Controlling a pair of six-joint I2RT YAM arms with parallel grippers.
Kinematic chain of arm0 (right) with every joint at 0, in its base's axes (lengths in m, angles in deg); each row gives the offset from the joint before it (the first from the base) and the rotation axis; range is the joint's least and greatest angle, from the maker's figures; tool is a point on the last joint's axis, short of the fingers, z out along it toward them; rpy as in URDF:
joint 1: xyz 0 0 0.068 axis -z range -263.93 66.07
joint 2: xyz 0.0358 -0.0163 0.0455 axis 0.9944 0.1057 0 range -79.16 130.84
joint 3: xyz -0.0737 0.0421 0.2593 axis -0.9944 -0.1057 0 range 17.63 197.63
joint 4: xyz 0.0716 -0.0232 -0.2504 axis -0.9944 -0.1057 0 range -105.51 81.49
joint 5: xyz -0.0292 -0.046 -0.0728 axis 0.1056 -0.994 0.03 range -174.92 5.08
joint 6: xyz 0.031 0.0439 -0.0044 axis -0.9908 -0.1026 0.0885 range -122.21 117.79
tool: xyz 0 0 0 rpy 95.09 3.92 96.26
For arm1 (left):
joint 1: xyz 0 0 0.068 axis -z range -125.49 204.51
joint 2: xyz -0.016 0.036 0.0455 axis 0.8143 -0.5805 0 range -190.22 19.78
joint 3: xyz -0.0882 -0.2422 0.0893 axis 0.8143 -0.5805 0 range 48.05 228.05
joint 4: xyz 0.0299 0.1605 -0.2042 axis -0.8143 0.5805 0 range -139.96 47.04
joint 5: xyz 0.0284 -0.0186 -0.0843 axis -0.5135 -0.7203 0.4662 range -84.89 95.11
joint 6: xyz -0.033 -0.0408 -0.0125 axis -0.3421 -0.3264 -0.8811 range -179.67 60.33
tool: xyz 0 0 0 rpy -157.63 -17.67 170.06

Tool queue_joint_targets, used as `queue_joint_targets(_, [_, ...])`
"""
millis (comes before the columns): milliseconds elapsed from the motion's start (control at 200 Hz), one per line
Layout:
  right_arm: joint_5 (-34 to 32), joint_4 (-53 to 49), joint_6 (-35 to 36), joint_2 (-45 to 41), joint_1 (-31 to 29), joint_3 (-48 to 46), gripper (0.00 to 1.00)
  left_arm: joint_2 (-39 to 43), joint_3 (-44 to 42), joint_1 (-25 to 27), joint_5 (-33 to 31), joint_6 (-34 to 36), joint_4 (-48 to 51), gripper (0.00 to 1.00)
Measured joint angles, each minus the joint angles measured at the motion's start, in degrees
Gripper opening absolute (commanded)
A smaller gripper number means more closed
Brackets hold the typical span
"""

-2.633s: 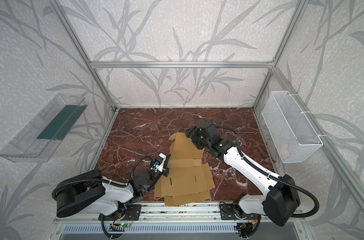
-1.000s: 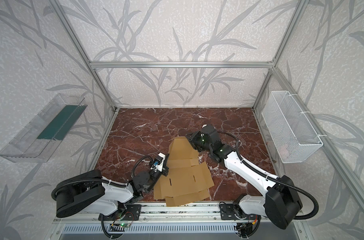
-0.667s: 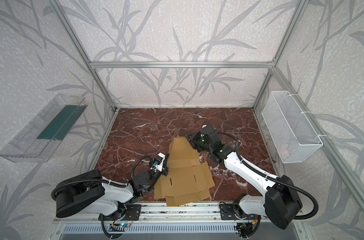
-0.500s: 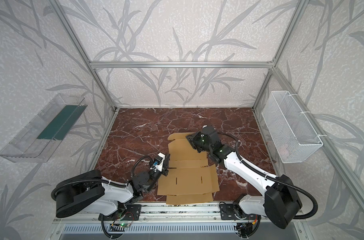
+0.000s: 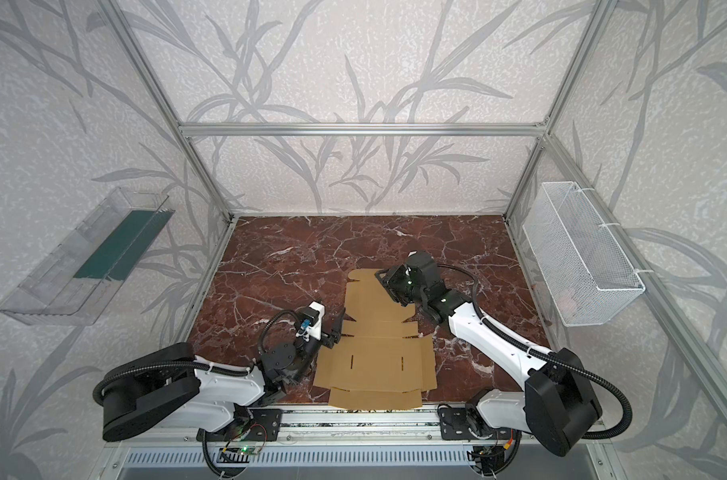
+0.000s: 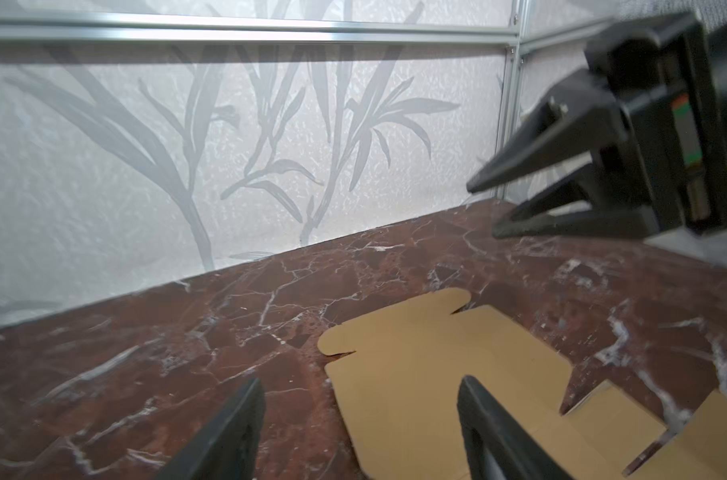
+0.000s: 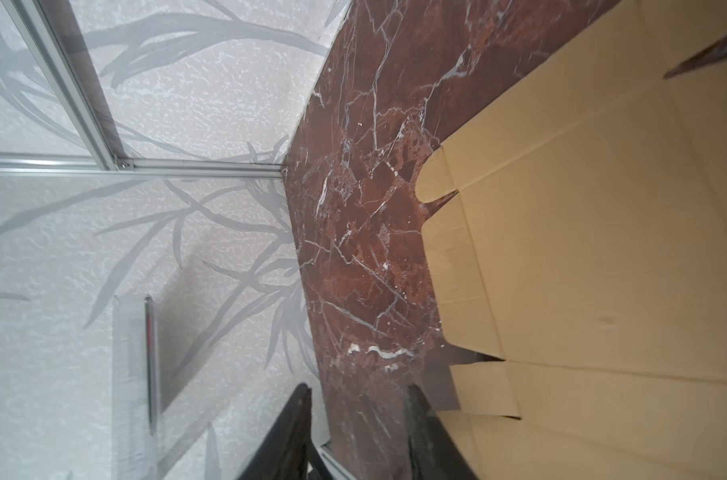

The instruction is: Fold the paper box

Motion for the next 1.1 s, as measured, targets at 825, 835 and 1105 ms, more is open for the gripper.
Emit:
queue_joint_targets(825, [4.28, -7.41, 25.33, -11.98, 3.96, -10.71, 0.61, 46.62, 4.28, -10.67, 19.91, -40.41, 77.15, 0.76])
queue_joint_targets(835, [4.42, -7.32, 25.35, -11.91, 3.93, -10.71, 0.61, 46.9, 4.2, -10.67, 20.02, -40.65, 77.59, 0.75])
queue_joint_targets(1105, [6.51, -5.4, 25.44, -10.4, 3.96, -11.06, 0.6, 43.21, 0.74, -10.21, 29.51, -51.32, 83.93, 0.6])
